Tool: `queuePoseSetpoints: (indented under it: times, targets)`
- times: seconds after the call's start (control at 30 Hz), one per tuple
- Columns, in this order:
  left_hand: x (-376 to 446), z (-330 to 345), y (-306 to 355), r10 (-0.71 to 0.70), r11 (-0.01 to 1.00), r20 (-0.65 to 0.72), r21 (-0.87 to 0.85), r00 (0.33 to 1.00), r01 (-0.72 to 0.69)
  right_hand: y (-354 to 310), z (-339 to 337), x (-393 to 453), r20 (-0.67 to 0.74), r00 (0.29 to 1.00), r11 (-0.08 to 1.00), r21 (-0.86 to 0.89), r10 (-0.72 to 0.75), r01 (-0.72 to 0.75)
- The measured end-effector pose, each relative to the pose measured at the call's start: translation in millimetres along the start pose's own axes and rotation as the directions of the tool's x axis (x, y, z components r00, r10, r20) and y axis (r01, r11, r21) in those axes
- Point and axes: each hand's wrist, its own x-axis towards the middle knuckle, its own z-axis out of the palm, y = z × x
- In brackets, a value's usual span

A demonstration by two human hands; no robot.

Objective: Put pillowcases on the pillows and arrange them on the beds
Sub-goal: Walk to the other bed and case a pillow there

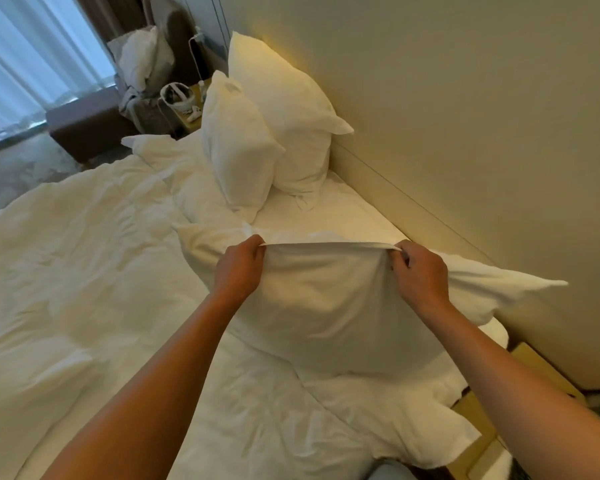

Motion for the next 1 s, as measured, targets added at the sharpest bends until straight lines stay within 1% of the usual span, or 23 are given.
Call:
queuePoseSetpoints:
  times: [0.17, 0.33, 0.53, 0.6, 0.73, 0.9, 1.0]
  targets:
    - [37, 27, 17, -0.097, 0.995, 0.019, 0.029, 0.995, 0.096, 28, 22, 48, 0.064, 0.997, 0.997, 0.058, -0.05, 0.046]
    - [59, 49, 32, -0.182, 0.983, 0.052, 0.032, 0.982, 0.181, 51, 31, 75, 0.155, 0.987, 0.994, 0.105, -0.044, 0.027]
    - [66, 59, 35, -0.234, 0.972, 0.017, -0.008, 0.972, 0.234, 62, 34, 87, 0.253, 0.967, 0.993, 0.117, -0.036, 0.006]
    - [61, 63, 31, -0.239, 0.971, 0.0, -0.021, 0.971, 0.239, 63, 37, 87, 0.265, 0.963, 0.994, 0.112, -0.048, 0.019]
    - [55, 69, 26, -0.242, 0.97, -0.025, -0.035, 0.97, 0.241, 62, 40, 87, 0.239, 0.968, 0.995, 0.082, -0.078, 0.059]
    - [59, 64, 27, -0.199, 0.98, 0.034, -0.018, 0.979, 0.2, 65, 36, 74, 0.201, 0.979, 0.999, 0.036, -0.035, 0.029]
    - [66, 57, 28, -0.122, 0.992, 0.089, 0.019, 0.989, 0.121, 65, 32, 65, 0.167, 0.986, 1.0, -0.005, -0.012, 0.013]
